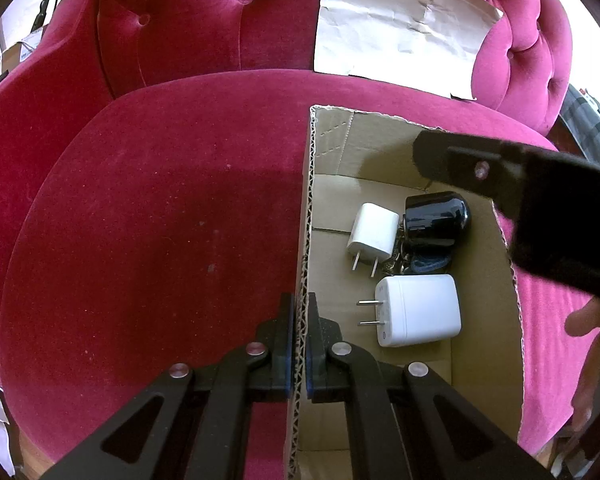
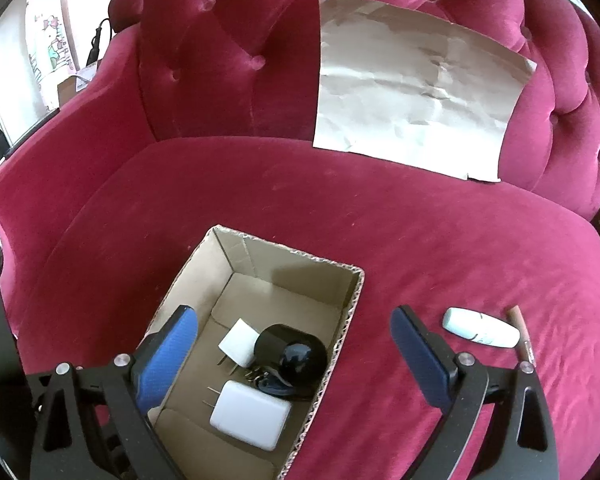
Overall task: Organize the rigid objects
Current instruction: 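Move the right tool back to the brown lipstick tube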
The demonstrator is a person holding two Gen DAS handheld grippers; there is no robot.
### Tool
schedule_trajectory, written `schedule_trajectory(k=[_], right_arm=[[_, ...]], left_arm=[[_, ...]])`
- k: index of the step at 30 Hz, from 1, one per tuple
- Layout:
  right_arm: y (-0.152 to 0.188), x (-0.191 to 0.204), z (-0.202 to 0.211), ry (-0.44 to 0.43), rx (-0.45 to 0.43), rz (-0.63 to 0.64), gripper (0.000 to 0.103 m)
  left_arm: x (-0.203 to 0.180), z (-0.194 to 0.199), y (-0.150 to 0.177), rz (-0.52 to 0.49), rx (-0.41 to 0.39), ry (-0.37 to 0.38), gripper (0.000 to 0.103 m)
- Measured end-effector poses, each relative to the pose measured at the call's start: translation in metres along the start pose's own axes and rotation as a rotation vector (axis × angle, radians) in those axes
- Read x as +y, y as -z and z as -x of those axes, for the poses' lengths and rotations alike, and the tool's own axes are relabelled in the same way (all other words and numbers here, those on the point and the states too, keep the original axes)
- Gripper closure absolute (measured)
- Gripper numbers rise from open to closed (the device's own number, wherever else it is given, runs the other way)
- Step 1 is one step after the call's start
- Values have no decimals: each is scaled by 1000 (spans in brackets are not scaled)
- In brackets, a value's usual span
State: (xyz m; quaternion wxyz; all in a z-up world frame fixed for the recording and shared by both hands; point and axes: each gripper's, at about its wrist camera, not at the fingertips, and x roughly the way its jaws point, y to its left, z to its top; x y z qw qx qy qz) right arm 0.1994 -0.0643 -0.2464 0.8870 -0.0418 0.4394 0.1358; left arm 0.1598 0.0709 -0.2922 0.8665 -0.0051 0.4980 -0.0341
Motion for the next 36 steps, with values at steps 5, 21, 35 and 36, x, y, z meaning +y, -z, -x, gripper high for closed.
schedule_trajectory(k=[5, 21, 35, 36], right_arm=[[-2, -9, 6, 16, -16, -15, 4], [-9, -85, 23, 90, -43, -170, 4], [9, -144, 31, 200, -7, -215, 4], [11, -148, 31, 208, -3, -214, 4]], left_arm=[[0, 0, 0, 1, 0, 0, 100], [0, -1, 0, 0, 1, -1, 100], [-3, -1, 0, -6, -1, -12, 100], [-3, -1, 0, -5, 0, -12, 100]])
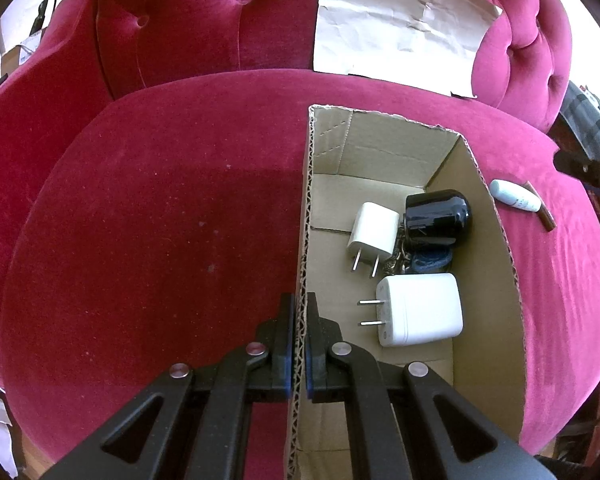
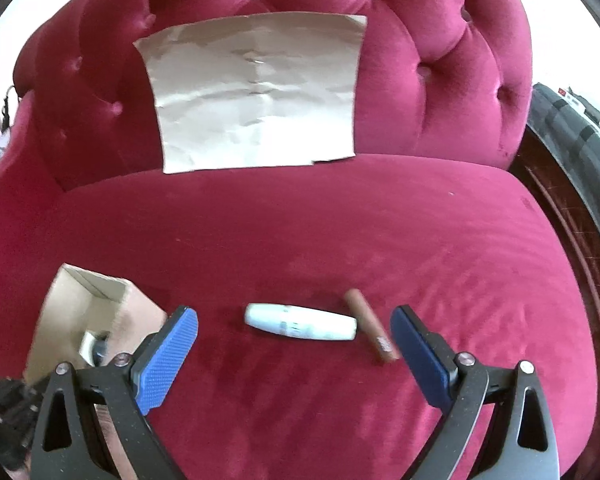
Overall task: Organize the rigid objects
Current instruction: 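Move the right tool back to the brown lipstick tube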
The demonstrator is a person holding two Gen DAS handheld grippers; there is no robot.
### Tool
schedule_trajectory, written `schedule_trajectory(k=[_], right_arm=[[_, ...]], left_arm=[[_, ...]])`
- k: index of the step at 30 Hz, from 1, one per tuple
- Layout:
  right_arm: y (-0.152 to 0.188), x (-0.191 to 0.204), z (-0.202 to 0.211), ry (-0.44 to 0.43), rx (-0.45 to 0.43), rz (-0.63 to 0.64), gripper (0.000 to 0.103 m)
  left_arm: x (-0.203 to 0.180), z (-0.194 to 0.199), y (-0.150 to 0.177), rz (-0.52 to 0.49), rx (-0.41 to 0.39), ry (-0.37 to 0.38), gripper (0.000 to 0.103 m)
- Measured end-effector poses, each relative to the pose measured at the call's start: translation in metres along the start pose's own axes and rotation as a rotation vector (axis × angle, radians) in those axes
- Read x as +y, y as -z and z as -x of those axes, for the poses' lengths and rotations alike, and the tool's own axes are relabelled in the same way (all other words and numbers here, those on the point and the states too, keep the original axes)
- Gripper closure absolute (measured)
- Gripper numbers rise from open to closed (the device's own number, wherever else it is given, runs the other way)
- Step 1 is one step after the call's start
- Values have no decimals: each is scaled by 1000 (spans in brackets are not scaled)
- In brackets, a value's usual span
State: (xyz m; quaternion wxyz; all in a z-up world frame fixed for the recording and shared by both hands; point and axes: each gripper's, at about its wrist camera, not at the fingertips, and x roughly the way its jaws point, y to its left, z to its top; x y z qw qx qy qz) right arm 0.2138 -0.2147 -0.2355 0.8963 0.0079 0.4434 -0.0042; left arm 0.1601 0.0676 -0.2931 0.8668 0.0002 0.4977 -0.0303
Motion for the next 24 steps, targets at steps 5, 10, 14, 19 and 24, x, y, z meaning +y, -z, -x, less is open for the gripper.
schedule_trajectory(k=[5, 10, 14, 19, 24], right_arm=[[6, -22, -3, 34, 6, -5, 4], [12, -38, -12, 63, 12, 3, 4], [19, -49, -24, 80, 28, 11, 4], [30, -60, -40, 88, 61, 15, 4], [40, -66, -51, 88, 88, 22, 4]], left_arm=[[-1, 0, 0, 2, -1, -5, 100], [-1, -1, 0, 8, 0, -3, 100], [-2, -1, 0, 7, 0, -7, 100], [-2, 0, 0, 8, 0, -7, 100], [-1, -1, 0, 9, 0, -7, 100]])
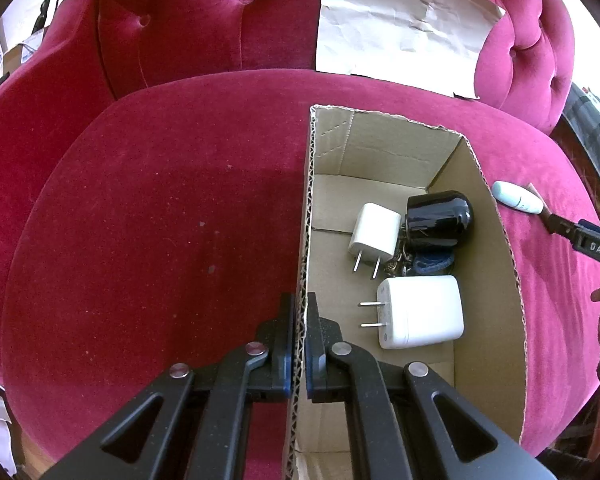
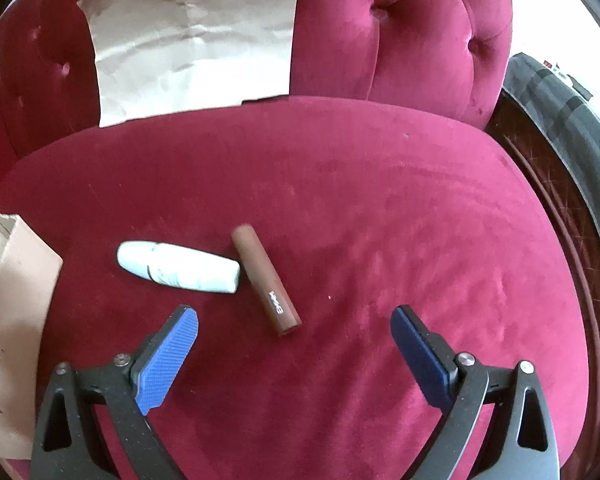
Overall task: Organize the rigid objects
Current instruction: 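Move the right tool back to the brown lipstick tube, then close the right tool on the brown lipstick tube, then lift and carry the lipstick tube with the right tool over the box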
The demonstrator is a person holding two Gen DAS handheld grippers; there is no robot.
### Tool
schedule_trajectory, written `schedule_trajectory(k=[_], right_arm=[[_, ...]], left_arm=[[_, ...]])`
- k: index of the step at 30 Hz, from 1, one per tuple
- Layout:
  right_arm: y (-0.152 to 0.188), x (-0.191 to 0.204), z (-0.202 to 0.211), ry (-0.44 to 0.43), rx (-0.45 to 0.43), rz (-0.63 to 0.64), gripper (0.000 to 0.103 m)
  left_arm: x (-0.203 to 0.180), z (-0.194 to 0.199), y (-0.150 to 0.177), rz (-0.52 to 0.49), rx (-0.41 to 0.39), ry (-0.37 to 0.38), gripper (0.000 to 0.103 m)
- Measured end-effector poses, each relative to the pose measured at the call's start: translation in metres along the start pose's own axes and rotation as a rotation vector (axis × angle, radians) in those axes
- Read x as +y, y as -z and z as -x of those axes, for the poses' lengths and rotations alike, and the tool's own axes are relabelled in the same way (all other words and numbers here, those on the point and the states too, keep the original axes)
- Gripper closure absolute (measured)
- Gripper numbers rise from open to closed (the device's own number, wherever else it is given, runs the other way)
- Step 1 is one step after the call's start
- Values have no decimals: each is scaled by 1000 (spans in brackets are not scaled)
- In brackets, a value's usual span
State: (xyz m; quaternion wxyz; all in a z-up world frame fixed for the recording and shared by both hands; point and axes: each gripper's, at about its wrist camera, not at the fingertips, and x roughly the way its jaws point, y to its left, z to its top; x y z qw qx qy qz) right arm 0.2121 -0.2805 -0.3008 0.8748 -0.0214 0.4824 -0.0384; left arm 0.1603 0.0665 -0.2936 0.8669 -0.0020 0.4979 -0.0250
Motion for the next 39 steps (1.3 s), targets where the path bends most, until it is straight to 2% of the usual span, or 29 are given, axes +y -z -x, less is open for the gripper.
schedule_trajectory(k=[16, 21, 22, 23, 25, 39], right_arm=[[-8, -4, -20, 2, 18, 4, 5], [-9, -1, -22, -9, 32, 24, 27], [-8, 0, -21, -12, 32, 23, 37], [-7, 1, -20, -21, 32, 22, 57], [-7, 2, -21, -44, 44, 24, 84], [-8, 5, -9, -34, 17, 24, 86]], left_arm=[[0, -1, 0, 2, 1, 2, 100], [0, -1, 0, 2, 0, 1, 100], [0, -1, 0, 1, 0, 1, 100], [0, -1, 0, 2, -1, 0, 100], [0, -1, 0, 3, -1, 0, 100], [0, 0, 0, 4, -1, 1, 100]])
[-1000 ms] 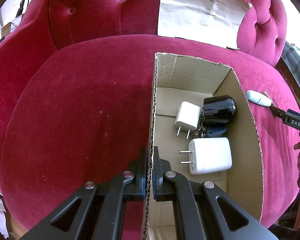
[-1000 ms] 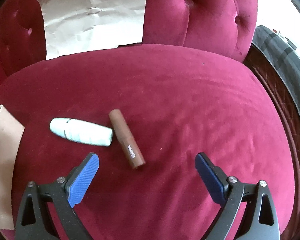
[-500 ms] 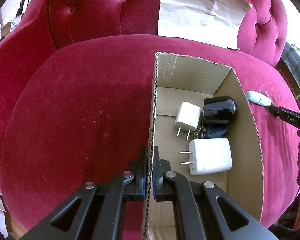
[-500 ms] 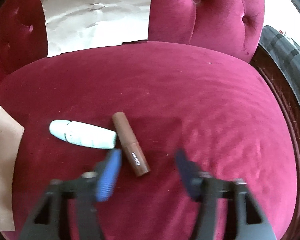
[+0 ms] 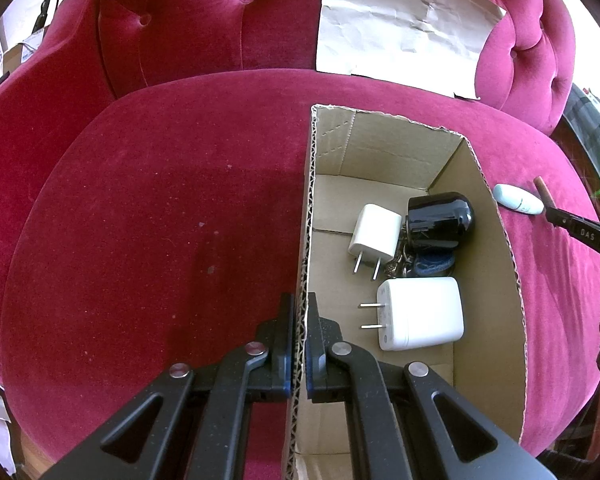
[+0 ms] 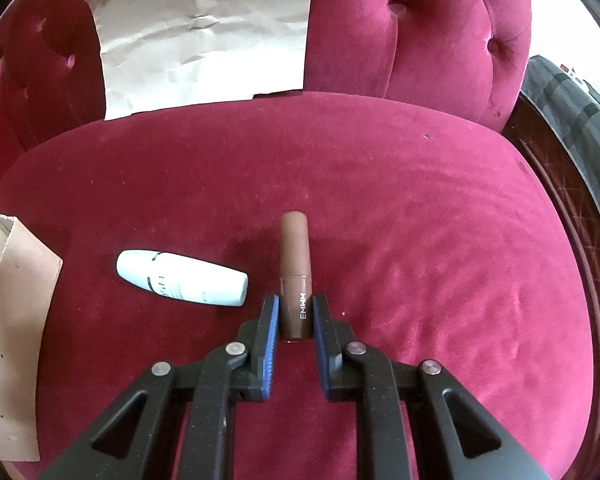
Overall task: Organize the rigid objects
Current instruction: 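Lift and carry the lipstick tube with the right tool over the box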
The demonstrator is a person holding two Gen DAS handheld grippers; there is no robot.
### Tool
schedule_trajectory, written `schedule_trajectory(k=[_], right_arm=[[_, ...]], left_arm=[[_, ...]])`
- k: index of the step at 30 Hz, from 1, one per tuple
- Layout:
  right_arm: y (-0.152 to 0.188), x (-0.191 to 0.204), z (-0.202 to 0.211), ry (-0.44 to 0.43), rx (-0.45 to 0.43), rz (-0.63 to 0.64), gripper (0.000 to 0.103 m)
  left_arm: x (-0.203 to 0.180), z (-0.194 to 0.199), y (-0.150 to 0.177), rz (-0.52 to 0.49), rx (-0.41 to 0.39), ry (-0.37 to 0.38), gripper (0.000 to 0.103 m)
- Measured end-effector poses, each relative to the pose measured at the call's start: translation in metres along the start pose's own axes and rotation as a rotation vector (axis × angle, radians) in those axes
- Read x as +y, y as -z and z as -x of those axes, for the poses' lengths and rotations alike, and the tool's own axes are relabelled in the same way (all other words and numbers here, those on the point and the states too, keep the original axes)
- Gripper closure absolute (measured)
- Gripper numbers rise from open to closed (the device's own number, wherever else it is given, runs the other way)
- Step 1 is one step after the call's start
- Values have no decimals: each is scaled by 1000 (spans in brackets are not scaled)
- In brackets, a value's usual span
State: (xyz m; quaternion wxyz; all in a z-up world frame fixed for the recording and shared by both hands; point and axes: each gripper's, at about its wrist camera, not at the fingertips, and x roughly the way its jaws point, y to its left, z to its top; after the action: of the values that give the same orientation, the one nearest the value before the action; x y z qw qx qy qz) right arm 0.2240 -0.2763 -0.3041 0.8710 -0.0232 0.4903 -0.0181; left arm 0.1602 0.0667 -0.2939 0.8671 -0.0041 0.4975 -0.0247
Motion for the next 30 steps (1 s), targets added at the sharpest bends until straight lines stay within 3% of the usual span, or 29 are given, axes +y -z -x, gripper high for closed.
schedule_trajectory(k=[15, 30], right_arm=[[-5, 8, 8, 26, 5, -3, 86], [-20, 28, 55, -13, -58, 14, 86]], left_arm=[[2, 0, 0, 1, 0, 2, 100], [2, 0, 0, 1, 0, 1, 100]])
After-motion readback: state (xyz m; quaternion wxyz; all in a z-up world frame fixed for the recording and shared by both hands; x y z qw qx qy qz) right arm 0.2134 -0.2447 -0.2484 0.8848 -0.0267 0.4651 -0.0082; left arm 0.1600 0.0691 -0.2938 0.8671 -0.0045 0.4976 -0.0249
